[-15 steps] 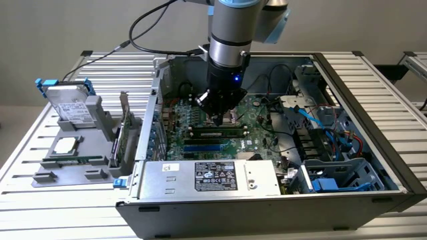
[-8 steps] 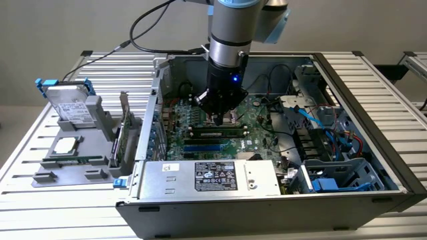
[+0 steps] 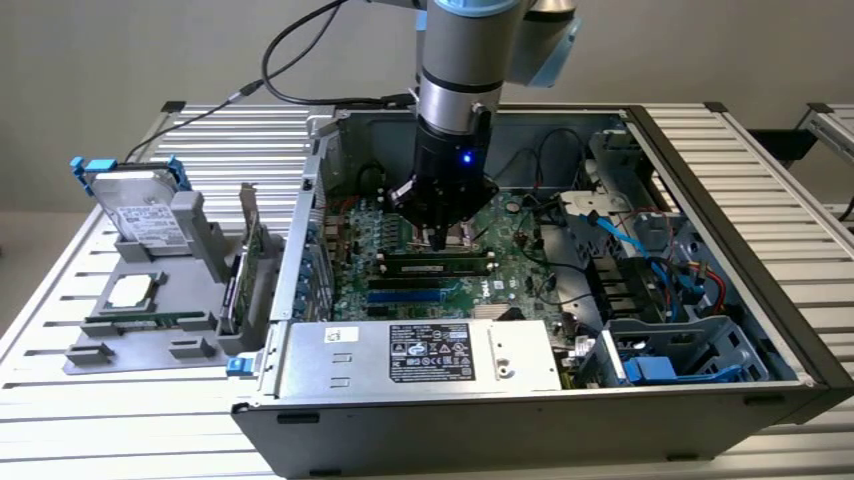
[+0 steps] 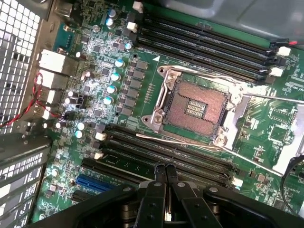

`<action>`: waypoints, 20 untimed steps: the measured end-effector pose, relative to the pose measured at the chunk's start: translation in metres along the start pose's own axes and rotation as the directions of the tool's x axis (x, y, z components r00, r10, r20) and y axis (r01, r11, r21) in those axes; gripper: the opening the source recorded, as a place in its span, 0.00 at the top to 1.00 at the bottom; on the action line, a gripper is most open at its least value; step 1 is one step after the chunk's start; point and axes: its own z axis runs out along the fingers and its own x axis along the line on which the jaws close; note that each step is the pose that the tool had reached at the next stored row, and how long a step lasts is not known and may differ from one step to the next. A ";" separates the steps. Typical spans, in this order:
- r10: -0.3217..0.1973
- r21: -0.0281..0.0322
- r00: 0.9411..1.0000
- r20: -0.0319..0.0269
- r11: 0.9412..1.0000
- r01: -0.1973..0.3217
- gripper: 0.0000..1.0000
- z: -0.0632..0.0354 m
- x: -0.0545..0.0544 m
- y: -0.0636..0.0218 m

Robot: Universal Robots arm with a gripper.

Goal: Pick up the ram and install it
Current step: 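Press down the ram until it locks into place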

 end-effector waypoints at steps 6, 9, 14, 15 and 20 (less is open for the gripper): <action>0.076 -0.004 0.997 0.002 0.997 -0.076 0.90 -0.0001 0.000 0.0000; 0.114 -0.006 0.993 0.002 0.993 -0.114 0.90 -0.0014 0.000 0.0000; 0.144 -0.008 0.990 0.002 0.990 -0.144 0.90 -0.0087 0.001 -0.0006; 0.146 -0.008 0.989 0.002 0.989 -0.146 0.90 -0.0103 0.001 -0.0013; 0.151 -0.009 0.989 0.002 0.988 -0.151 0.90 -0.0153 0.004 -0.0093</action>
